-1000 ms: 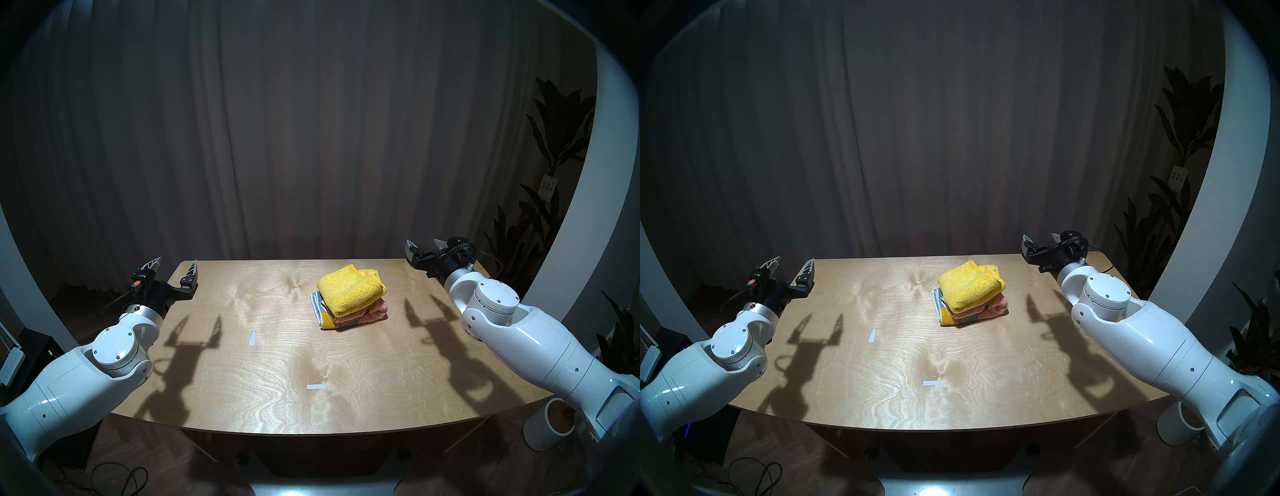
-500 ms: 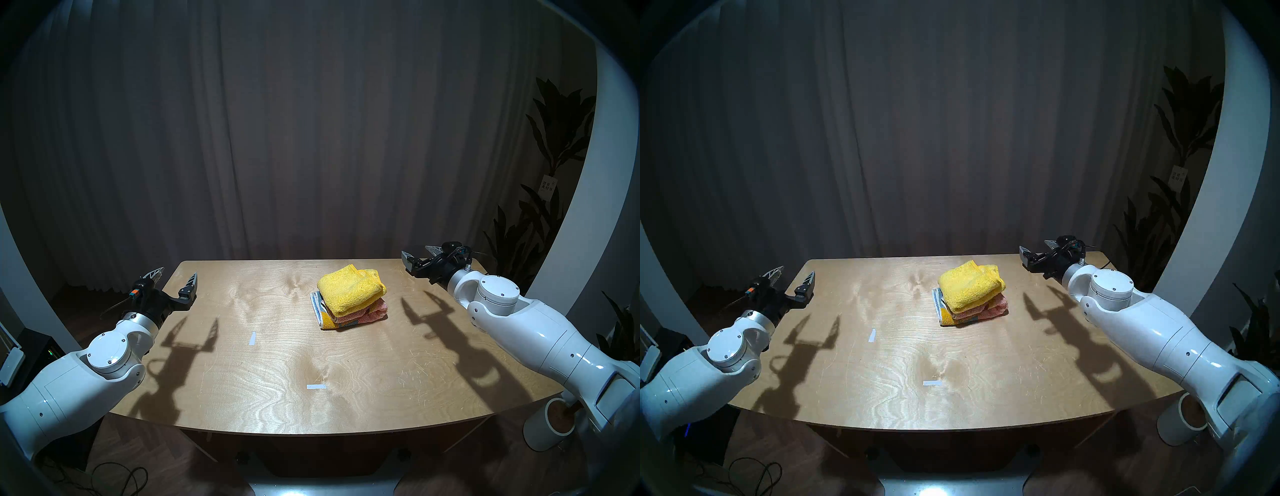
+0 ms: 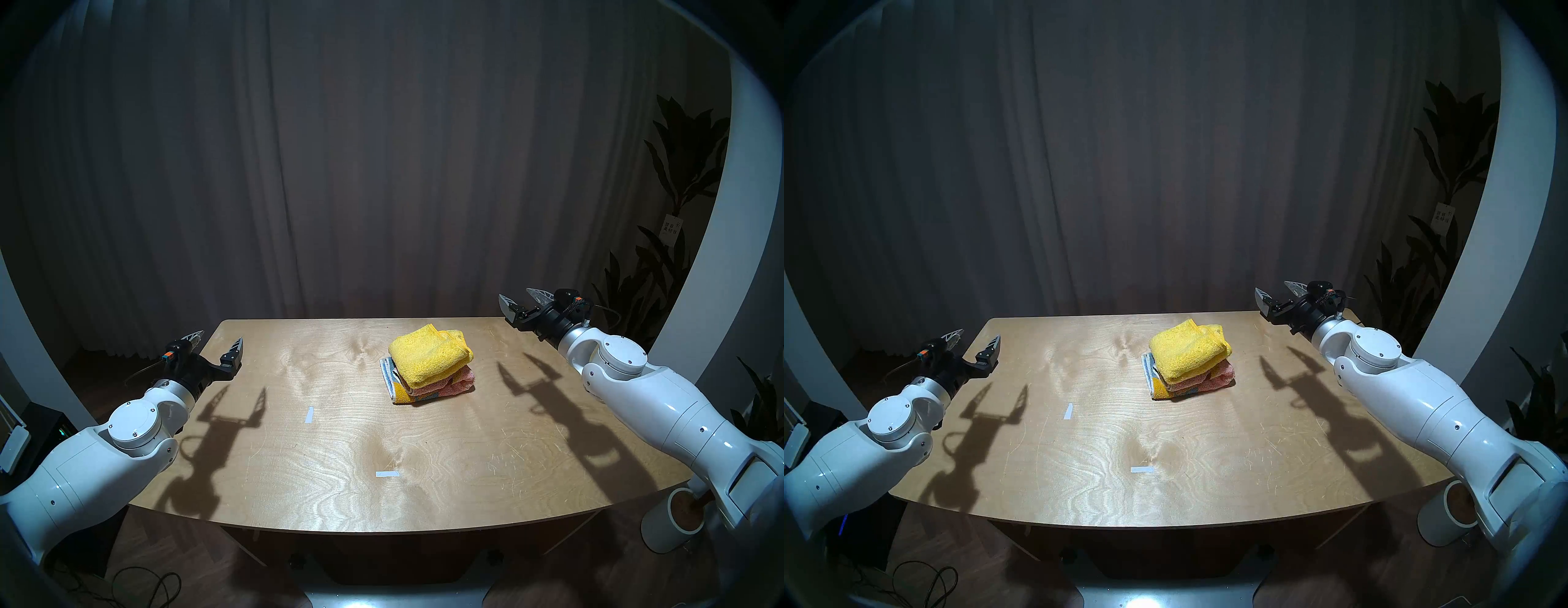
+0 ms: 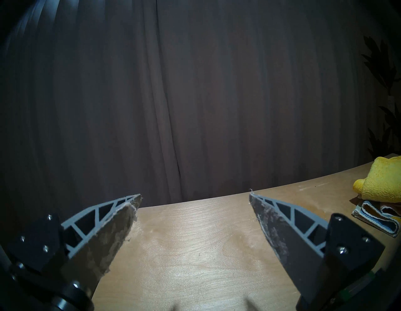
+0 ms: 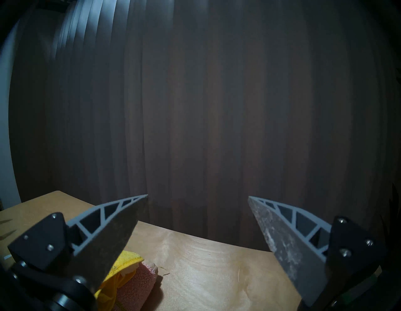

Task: Fold each towel twice and stack them on table

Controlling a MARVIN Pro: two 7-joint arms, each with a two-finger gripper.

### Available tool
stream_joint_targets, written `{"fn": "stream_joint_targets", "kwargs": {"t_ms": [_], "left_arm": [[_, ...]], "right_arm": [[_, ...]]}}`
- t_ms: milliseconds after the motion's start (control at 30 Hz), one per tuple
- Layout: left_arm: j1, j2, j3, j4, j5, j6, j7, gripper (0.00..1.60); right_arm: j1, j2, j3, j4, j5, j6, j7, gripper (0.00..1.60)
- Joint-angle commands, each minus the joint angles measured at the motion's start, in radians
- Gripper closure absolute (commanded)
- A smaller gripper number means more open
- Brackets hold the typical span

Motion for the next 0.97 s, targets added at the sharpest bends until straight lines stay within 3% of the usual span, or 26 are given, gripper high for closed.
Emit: {"fn": "stream_joint_targets", "kwargs": {"t_ms": [0, 67, 233, 933], "left_arm": [[-0.048, 0.000, -0.010, 0.002, 0.010, -0.001, -0.026, 0.00], [-0.051, -0.002, -0.009, 0.004, 0.013, 0.001, -0.029, 0.00], [-0.057, -0.011, -0.010, 0.010, 0.020, 0.003, -0.030, 0.00], [-0.056, -0.018, -0.016, 0.013, 0.027, 0.005, -0.036, 0.00]], "right_arm": [[-0.034, -0.008, 0.028, -0.028, 0.042, -0.040, -0.028, 0.00], [-0.038, -0.013, 0.020, -0.026, -0.001, -0.055, -0.084, 0.00], [-0.048, -0.022, 0.018, -0.037, -0.022, -0.066, -0.153, 0.00], [-0.053, -0.025, 0.019, -0.047, -0.043, -0.066, -0.190, 0.00]]}}
